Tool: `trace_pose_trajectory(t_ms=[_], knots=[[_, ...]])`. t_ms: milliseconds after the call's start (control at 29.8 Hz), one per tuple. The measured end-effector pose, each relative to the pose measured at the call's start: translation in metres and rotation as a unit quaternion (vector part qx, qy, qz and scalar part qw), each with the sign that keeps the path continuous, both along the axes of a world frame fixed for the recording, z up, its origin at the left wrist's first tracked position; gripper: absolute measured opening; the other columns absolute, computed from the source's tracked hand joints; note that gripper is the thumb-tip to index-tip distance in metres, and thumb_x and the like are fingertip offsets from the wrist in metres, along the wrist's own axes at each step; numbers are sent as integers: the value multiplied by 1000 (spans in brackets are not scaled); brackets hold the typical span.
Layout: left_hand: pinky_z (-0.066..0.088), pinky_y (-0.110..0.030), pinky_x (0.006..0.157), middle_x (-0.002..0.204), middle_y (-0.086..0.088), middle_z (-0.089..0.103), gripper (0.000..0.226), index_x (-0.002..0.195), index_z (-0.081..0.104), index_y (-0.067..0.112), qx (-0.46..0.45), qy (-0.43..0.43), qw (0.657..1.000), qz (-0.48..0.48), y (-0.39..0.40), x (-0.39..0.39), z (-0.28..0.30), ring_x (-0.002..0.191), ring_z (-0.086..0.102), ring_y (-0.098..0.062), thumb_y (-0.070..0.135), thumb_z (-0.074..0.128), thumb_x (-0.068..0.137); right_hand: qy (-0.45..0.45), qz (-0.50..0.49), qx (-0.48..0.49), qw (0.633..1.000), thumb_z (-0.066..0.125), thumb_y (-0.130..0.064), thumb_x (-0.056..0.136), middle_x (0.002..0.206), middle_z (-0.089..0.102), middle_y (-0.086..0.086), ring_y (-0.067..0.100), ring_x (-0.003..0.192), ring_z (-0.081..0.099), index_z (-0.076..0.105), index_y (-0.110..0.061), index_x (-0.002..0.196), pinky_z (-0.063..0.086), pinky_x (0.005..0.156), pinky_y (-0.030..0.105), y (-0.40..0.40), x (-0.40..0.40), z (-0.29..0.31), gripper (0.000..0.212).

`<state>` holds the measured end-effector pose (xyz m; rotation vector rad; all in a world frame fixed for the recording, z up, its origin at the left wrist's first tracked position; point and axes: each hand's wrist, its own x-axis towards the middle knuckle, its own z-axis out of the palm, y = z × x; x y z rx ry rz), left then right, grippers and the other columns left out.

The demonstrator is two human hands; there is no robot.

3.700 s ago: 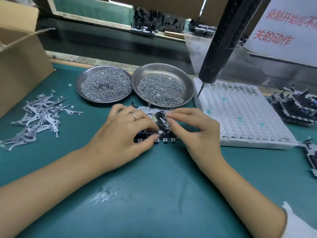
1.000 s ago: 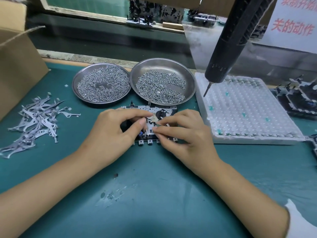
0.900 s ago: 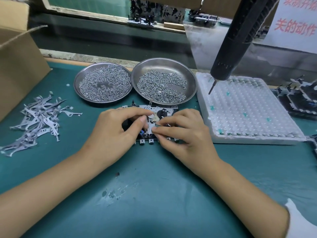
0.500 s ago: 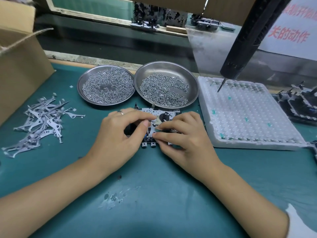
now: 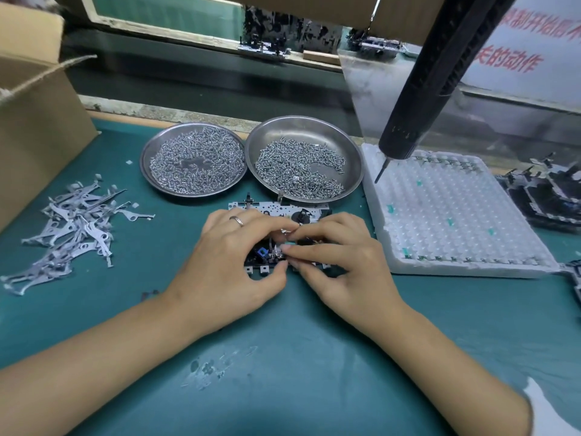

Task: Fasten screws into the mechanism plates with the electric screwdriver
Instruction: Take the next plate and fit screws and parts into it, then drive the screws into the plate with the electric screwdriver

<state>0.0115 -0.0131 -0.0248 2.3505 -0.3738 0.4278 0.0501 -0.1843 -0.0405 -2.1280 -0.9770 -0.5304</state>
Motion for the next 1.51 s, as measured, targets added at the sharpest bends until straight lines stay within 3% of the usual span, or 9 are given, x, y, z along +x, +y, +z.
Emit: trace_pose_trajectory(t_ms=[369, 503, 604, 738, 872, 973, 1107, 1241, 1510], knots=[[38, -32, 90, 86, 17, 64, 31, 98, 71, 20, -23, 4, 999, -34, 6, 6, -4, 87, 50, 0, 33, 65, 71, 18, 0, 19, 1000, 71, -3, 76, 95, 68, 2, 24, 84, 58, 78, -13, 91, 45, 77, 44, -3, -5, -2, 19], [42, -39, 89, 87, 15, 66, 24, 92, 74, 21, -20, 9, 999, -41, 9, 5, -10, 88, 55, -6, 30, 71, 70, -40, -60, 119, 990, 62, -8, 83, 91, 61, 4, 17, 80, 58, 73, -9, 97, 48, 74, 29, -2, -12, 0, 18], [38, -32, 89, 86, 21, 65, 27, 89, 75, 23, -30, 2, 998, -52, 10, 5, -11, 88, 51, 0, 41, 64, 72, -82, -143, 234, 958, 62, -15, 85, 97, 52, -3, 15, 87, 53, 60, -21, 111, 42, 82, 22, -8, -9, 18, 27], [37, -27, 87, 84, 26, 64, 27, 87, 75, 28, -50, -11, 997, -53, 11, 10, -8, 87, 51, 1, 45, 62, 69, -24, -196, 315, 928, 68, -28, 82, 115, 50, 0, 21, 104, 53, 31, -26, 136, 43, 94, 39, -19, 19, 66, 65], [37, -24, 87, 81, 29, 62, 27, 86, 75, 31, -60, -23, 997, -48, 12, 13, -8, 88, 51, 3, 46, 63, 67, 26, -129, 311, 941, 68, -26, 85, 103, 62, -1, 13, 90, 63, 13, -27, 148, 49, 84, 23, -20, 44, 109, 84], [37, -24, 88, 80, 29, 64, 26, 85, 75, 32, -64, -29, 996, -51, 11, 14, -9, 89, 52, 4, 46, 63, 67, 26, -154, 325, 933, 68, -21, 86, 91, 60, -14, 5, 83, 62, 20, -20, 147, 49, 77, 18, -10, 55, 120, 78], [37, -24, 87, 80, 26, 66, 26, 85, 76, 31, -69, -34, 995, -58, 10, 15, -7, 89, 51, 6, 45, 65, 67, 63, -149, 389, 907, 66, -22, 86, 92, 61, 1, 25, 80, 64, 35, -17, 133, 54, 77, 42, 9, 54, 125, 56], [37, -25, 87, 81, 22, 66, 22, 86, 76, 29, -75, -35, 995, -50, 9, 17, -4, 91, 50, 6, 32, 75, 64, 105, -64, 414, 902, 64, -20, 86, 67, 54, 5, 20, 49, 54, 44, -25, 92, 47, 51, 31, 28, 39, 118, 22], [38, -29, 85, 80, 21, 65, 20, 82, 76, 19, -59, -42, 996, -50, 11, 18, 2, 82, 52, 0, 22, 75, 62, 160, 69, 456, 873, 61, -10, 85, 53, 50, 1, 20, 36, 47, 38, -11, 87, 39, 41, 23, 55, 6, 90, 22]])
